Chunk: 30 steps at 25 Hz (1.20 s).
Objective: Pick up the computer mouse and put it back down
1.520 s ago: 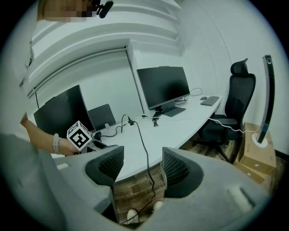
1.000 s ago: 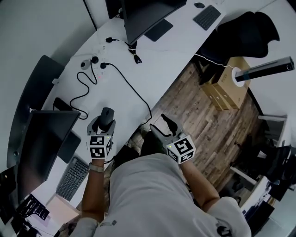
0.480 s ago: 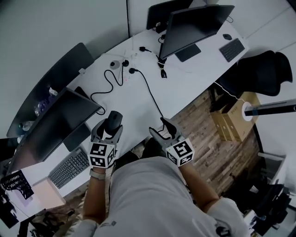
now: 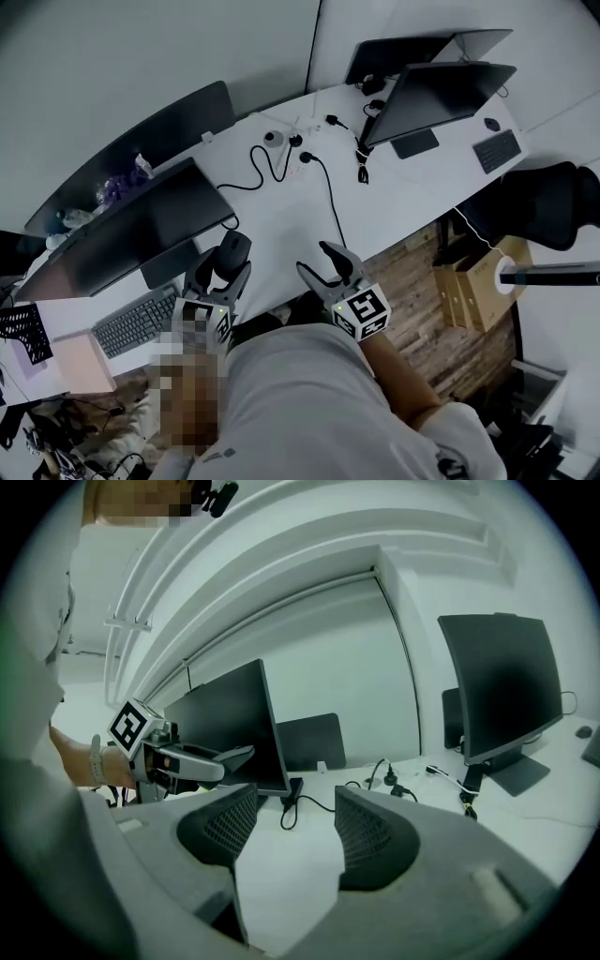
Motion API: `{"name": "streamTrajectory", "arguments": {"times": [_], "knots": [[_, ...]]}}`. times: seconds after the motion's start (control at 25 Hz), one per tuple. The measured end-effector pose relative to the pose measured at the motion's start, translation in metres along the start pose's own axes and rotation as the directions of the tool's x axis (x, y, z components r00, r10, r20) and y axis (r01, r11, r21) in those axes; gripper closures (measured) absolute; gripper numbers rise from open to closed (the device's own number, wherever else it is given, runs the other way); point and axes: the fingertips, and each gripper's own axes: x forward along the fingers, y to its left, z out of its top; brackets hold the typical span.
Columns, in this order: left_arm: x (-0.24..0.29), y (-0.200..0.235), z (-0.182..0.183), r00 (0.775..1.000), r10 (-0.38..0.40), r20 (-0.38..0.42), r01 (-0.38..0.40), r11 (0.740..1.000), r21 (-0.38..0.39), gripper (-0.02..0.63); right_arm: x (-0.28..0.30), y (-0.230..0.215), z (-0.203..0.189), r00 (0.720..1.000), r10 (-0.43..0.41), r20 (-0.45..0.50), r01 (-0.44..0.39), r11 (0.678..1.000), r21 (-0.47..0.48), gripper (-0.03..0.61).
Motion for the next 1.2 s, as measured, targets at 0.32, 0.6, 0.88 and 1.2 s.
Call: {"name": "streamTrajectory", "arguments": {"times": [0.32, 0.6, 0.88, 1.2], "knots": [[-0.028, 0.025, 0.007, 0.995, 0.072, 0.068, -0.068, 0.996, -0.062, 0.33, 0.024, 0.022, 0.018, 0.996, 0.085, 0.006, -0.084, 0.995, -0.046, 0.319], [-0.034, 0.032, 0.01, 0.994, 0.07, 0.084, -0.064, 0.996, -0.07, 0.33, 0.036, 0.033, 0.026, 0.992, 0.125, -0.001, -0.124, 0.989, -0.079, 0.321], [-0.028, 0.032, 0.012, 0.995, 0.056, 0.082, -0.052, 0.997, -0.056, 0.33, 0.043, 0.029, 0.029, 0.992, 0.123, -0.006, -0.123, 0.989, -0.086, 0.321], [-0.009, 0.028, 0.017, 0.998, 0.017, 0.056, -0.016, 1.0, -0.022, 0.33, 0.037, 0.009, 0.023, 0.997, 0.071, -0.009, -0.072, 0.995, -0.063, 0.321]]}}
